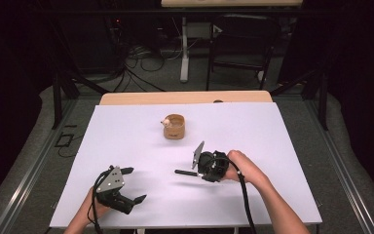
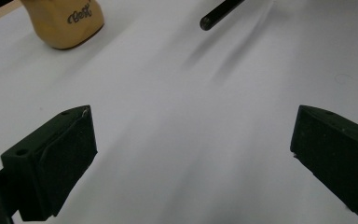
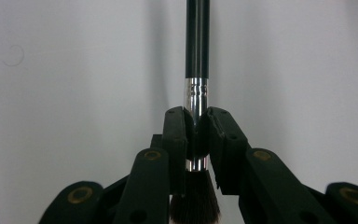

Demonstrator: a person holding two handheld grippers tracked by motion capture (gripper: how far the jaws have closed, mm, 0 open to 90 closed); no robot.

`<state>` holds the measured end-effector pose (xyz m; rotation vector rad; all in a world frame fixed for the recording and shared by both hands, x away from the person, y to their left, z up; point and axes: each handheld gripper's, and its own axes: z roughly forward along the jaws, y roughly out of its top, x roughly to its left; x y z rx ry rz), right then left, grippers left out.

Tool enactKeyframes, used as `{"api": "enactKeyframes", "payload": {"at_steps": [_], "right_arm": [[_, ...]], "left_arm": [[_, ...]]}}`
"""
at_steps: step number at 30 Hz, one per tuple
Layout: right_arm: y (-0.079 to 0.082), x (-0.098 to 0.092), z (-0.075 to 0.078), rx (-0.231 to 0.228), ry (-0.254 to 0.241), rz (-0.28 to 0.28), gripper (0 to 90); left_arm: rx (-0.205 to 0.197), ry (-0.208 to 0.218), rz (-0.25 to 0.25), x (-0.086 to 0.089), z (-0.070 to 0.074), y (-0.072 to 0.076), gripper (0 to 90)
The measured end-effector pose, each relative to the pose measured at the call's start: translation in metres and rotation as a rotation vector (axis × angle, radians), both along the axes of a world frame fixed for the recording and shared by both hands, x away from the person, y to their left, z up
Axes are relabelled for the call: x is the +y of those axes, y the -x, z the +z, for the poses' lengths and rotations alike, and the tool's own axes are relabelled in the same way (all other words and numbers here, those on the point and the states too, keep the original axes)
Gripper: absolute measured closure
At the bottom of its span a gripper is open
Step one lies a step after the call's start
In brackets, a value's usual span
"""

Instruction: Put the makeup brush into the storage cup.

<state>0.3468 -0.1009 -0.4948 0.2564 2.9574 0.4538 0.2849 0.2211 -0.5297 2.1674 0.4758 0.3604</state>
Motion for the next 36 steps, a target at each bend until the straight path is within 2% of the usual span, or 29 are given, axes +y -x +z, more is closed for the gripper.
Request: {"api": "enactKeyframes", "payload": {"at_steps": [2, 11, 20, 30, 32, 36], "right_arm": [[0.001, 0.001, 0.001, -0.002, 0.0, 0.009, 77.7], [0.006, 0.004, 0.001, 0.0, 0.012, 0.051, 77.7], [0.01, 0.007, 0.002, 0.002, 0.014, 0.083, 77.7], [0.014, 0.01, 0.001, 0.009, 0.019, 0.11, 77.7], [0.014, 0.011, 0.002, 0.005, 0.021, 0.121, 77.7], [0.016, 0.013, 0.002, 0.003, 0.021, 0.127, 77.7]], "left_arm": [[-0.006, -0.018, -0.013, -0.005, 0.004, -0.003, 0.2], [0.021, -0.107, -0.089, -0.029, 0.017, -0.018, 0.8], [0.062, -0.169, -0.151, -0.054, 0.019, -0.027, 2.9], [0.097, -0.245, -0.193, -0.073, 0.02, -0.035, 3.2], [0.101, -0.26, -0.202, -0.078, 0.02, -0.035, 5.1], [0.113, -0.295, -0.235, -0.086, 0.021, -0.036, 17.4]]}}
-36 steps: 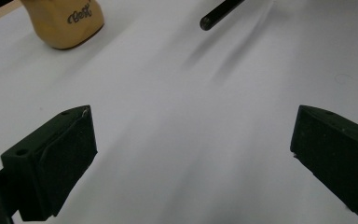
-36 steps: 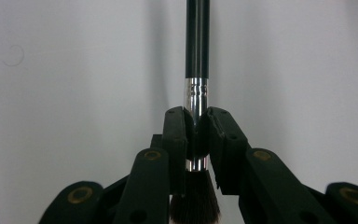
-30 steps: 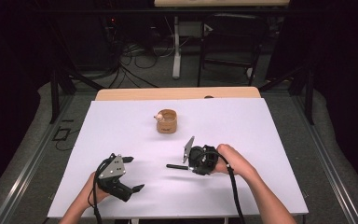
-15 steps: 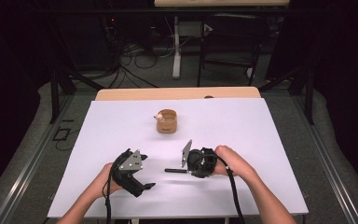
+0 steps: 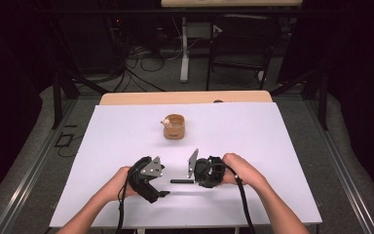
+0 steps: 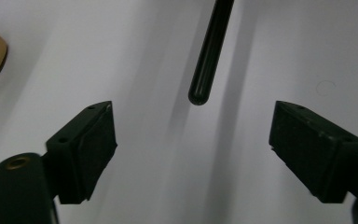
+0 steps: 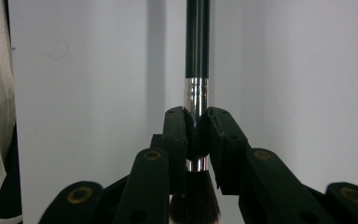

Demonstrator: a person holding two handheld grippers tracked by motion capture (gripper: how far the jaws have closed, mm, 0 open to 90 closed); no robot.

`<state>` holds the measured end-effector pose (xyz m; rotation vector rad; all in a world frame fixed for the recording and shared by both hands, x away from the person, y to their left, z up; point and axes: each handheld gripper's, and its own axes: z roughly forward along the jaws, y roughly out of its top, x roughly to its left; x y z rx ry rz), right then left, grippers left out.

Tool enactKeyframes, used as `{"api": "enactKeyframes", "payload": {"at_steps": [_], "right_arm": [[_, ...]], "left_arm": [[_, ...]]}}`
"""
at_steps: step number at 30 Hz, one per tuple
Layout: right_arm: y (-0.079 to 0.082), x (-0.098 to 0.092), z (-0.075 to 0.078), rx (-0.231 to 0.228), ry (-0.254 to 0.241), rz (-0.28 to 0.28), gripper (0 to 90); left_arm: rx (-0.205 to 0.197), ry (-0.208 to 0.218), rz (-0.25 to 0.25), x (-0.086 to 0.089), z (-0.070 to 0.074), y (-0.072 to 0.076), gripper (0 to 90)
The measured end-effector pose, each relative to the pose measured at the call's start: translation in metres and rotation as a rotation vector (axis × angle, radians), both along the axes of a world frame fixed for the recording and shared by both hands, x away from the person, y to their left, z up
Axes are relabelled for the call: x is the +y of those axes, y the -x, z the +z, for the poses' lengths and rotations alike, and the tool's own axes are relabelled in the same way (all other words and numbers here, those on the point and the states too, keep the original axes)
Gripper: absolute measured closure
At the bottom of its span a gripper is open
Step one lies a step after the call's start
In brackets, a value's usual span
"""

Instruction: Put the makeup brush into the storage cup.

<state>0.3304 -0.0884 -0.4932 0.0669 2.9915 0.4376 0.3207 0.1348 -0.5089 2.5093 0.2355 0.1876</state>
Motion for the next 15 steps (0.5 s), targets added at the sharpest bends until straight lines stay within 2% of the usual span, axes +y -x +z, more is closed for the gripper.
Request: {"api": "enactKeyframes", "payload": {"at_steps": [3, 15], "right_arm": [[0.002, 0.001, 0.0, 0.003, 0.0, 0.012, 77.7], [0.005, 0.004, 0.001, -0.017, 0.006, 0.035, 77.6]], "left_arm": [[0.012, -0.021, -0.019, -0.006, 0.0, -0.001, 29.8], [0.054, -0.055, -0.092, -0.019, 0.0, -0.005, 58.4]]}}
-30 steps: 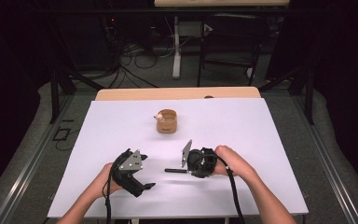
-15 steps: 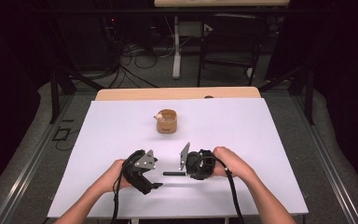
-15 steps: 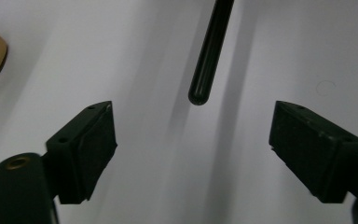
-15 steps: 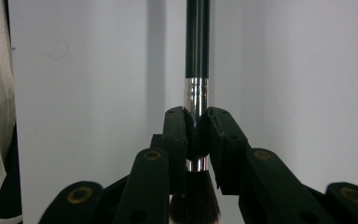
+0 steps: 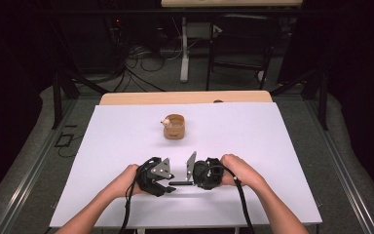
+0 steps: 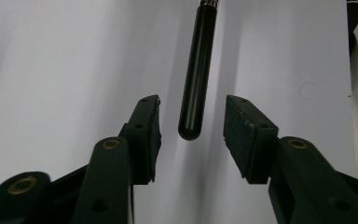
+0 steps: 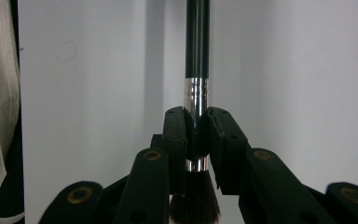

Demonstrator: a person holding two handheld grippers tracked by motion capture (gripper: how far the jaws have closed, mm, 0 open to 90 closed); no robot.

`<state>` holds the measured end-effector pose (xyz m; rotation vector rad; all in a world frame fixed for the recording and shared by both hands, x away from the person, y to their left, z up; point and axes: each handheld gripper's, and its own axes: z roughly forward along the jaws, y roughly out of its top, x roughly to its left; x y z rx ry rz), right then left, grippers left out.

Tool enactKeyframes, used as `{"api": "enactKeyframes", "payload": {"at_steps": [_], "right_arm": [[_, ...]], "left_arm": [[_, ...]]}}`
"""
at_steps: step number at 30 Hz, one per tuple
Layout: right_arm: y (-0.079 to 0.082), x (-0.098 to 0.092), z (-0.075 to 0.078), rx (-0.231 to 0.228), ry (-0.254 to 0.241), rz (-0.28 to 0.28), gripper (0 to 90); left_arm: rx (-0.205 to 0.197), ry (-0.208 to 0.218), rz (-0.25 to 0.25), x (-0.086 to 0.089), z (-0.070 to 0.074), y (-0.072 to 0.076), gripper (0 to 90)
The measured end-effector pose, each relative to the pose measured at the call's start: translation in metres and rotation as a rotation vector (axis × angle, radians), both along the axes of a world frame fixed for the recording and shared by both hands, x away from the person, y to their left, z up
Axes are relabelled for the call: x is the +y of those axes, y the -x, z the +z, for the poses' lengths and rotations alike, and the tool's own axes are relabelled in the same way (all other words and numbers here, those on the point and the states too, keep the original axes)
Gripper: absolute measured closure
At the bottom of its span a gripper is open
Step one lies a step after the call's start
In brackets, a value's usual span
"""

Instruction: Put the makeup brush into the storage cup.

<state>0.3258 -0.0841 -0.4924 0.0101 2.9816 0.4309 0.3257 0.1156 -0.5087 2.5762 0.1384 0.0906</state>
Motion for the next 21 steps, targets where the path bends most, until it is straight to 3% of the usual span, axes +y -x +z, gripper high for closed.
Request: {"api": "enactKeyframes", "payload": {"at_steps": [9, 21], "right_arm": [[0.0017, 0.002, -0.0007, -0.01, 0.007, 0.007, 77.6], [0.0009, 0.0016, -0.0024, -0.02, 0.028, 0.02, 76.5]], "left_arm": [[0.012, -0.019, -0.017, -0.0063, -0.0033, -0.0025, 72.4], [0.01, -0.025, -0.056, -0.0107, -0.0091, -0.0003, 78.7]]}}
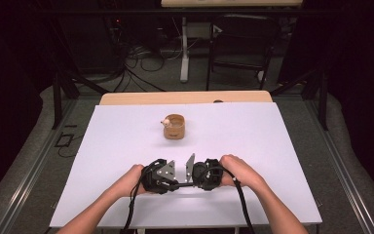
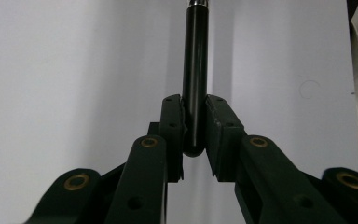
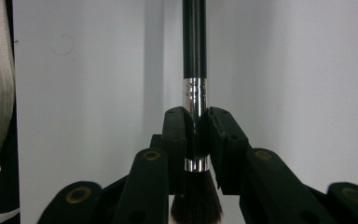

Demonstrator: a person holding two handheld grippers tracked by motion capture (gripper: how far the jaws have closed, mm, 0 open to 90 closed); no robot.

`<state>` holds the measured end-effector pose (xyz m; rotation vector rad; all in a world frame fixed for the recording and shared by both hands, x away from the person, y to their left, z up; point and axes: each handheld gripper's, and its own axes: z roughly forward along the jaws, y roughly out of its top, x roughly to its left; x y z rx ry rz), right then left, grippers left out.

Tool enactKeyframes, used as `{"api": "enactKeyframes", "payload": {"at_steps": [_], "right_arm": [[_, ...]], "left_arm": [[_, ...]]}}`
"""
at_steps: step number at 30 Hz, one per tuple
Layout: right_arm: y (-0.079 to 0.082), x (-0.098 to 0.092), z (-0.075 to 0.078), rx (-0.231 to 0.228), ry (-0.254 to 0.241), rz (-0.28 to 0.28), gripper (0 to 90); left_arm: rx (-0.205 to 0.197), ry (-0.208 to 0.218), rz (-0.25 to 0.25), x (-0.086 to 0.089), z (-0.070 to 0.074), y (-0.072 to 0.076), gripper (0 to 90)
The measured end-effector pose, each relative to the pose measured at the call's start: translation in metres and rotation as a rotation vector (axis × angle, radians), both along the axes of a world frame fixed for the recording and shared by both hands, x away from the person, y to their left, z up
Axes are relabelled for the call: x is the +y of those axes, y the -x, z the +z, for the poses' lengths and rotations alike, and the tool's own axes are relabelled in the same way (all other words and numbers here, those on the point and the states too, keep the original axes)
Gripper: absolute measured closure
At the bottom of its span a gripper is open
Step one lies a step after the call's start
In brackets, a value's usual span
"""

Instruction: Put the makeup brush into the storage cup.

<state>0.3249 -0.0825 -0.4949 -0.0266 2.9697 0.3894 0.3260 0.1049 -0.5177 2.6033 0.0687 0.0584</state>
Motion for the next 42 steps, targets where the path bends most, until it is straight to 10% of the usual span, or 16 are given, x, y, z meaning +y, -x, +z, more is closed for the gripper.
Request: {"api": "enactKeyframes", "payload": {"at_steps": [9, 21, 42], "right_arm": [[-0.004, -0.003, -0.002, 0.045, -0.013, -0.014, 54.9], [-0.01, -0.013, 0.001, 0.045, -0.13, -0.177, 3.2], [-0.01, -0.051, -0.008, 0.087, -0.385, -0.42, 0.8]], "left_arm": [[0.009, 0.037, -0.009, 0.003, -0.004, 0.006, 79.1], [-0.004, 0.103, 0.061, 0.012, -0.007, 0.008, 79.1], [0.016, 0.188, 0.152, 0.027, -0.022, 0.005, 79.1]]}}
